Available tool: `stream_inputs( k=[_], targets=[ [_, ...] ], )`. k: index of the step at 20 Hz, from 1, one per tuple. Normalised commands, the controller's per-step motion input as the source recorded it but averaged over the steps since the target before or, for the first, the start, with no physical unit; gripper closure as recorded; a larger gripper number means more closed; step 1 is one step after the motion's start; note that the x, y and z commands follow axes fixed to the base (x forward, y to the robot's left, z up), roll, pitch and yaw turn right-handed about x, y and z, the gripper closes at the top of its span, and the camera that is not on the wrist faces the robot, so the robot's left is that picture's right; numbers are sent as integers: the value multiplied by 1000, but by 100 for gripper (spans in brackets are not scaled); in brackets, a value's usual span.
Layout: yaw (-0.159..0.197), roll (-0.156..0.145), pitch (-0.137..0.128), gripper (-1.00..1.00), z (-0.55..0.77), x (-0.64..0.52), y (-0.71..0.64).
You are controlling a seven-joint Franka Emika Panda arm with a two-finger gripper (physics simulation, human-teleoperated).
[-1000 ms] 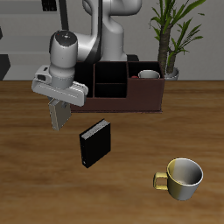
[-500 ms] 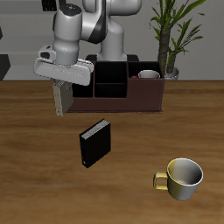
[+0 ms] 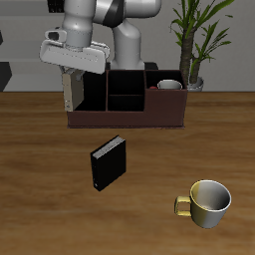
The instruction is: Place the red mug into the back desk caddy's right compartment and place the yellow book into the back desk caddy's back compartment
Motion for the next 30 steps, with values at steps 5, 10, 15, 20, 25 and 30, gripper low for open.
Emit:
stream_inputs(
  k=[5,10,15,20,25,30],
  targets=[
    [5,-4,-42,100,412,-265,91],
    [98,46,-39,100,263,-277,255],
    [123,47,-15,100,115,-236,274],
    [133,59,-16,100,68,-260,299],
    [117,17,-6,100,19,-116,162],
    [190,28,8,100,17,-177,222]
  ],
)
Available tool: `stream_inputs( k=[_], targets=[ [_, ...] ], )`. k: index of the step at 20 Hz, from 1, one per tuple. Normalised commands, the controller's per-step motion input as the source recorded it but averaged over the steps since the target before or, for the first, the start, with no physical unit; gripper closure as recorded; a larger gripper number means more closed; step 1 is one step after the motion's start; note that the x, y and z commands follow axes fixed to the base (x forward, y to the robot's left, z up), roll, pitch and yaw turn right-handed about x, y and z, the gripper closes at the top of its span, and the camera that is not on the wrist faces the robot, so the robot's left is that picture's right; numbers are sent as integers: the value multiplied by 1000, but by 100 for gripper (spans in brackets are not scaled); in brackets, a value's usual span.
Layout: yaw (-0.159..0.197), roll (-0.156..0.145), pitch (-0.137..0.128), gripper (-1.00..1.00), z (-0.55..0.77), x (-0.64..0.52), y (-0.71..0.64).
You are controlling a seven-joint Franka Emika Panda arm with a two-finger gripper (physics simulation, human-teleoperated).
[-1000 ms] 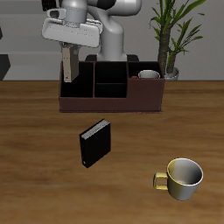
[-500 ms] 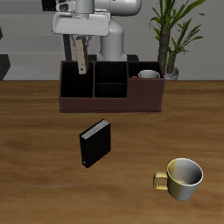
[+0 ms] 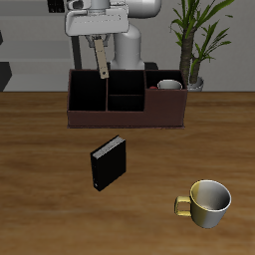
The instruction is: Place the red mug into the back desk caddy's right compartment and place the yellow book into the back desk caddy's back compartment
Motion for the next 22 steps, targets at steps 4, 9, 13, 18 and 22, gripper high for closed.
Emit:
stream_inputs(
  k=[4,9,13,18,22],
  targets=[
    [166,16,-11,100,73,-87,185],
    [171,34,29,100,-115,-82,230],
    [170,2,28,100,-139,-113,72],
    [65,-4,14,100,-82,-76,-16],
    [177,-21,8,100,-111,-143,33]
  ],
)
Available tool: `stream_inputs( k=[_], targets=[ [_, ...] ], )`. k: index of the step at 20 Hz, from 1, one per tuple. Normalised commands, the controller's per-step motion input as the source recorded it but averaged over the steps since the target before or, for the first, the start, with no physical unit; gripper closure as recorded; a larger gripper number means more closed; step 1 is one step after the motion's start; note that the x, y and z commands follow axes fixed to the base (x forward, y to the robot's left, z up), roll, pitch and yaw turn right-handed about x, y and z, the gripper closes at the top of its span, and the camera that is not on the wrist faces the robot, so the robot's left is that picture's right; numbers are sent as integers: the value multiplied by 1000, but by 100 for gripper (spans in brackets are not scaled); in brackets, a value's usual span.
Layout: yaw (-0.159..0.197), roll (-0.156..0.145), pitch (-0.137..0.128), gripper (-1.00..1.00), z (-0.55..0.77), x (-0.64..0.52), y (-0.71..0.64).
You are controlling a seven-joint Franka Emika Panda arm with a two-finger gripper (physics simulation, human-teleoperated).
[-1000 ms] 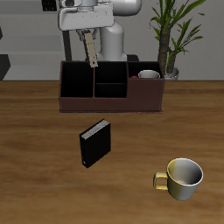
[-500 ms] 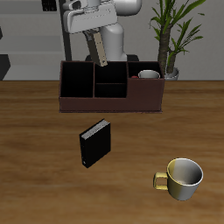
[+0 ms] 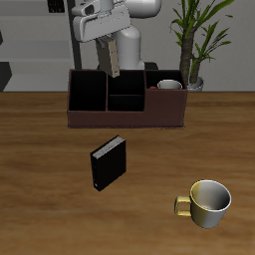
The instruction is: Place the red mug into the back desk caddy's right compartment and place the yellow book into the back desk caddy's back compartment
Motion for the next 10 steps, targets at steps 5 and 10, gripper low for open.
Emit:
stream_inputs(
  k=[5,10],
  targets=[
    [86,7,-13,100,146,-73,53],
    [149,31,-57,100,199,-33,178]
  ],
)
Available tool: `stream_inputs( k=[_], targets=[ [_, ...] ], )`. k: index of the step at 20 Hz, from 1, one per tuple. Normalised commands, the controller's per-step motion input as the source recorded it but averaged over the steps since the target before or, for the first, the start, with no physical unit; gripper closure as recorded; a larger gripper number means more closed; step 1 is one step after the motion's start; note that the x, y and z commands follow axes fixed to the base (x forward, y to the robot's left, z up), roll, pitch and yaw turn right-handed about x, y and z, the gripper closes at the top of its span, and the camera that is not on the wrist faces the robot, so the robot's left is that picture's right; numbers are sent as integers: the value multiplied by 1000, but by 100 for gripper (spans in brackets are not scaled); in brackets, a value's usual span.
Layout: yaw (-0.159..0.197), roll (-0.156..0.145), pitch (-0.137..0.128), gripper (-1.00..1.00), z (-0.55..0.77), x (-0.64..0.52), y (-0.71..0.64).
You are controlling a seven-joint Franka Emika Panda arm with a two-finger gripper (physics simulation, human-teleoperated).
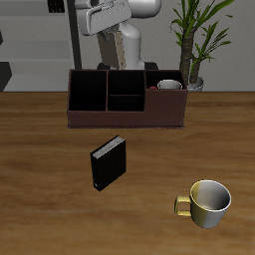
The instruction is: Place the red mug into the back desk caddy's right compartment and place the yellow book into the back desk caddy's back compartment
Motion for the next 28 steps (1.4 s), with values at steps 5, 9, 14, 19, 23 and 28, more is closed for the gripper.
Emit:
stream_inputs(
  k=[5,9,14,19,23,28],
  targets=[
    [100,25,20,100,-12,73,68],
    [127,18,28,100,-96,139,18],
    [102,52,17,100,-136,-122,116],
    [124,57,28,100,-49,-80,210],
    [149,36,6,100,23,45,57],
    [109,-10,14,100,-92,-116,27]
  ],
)
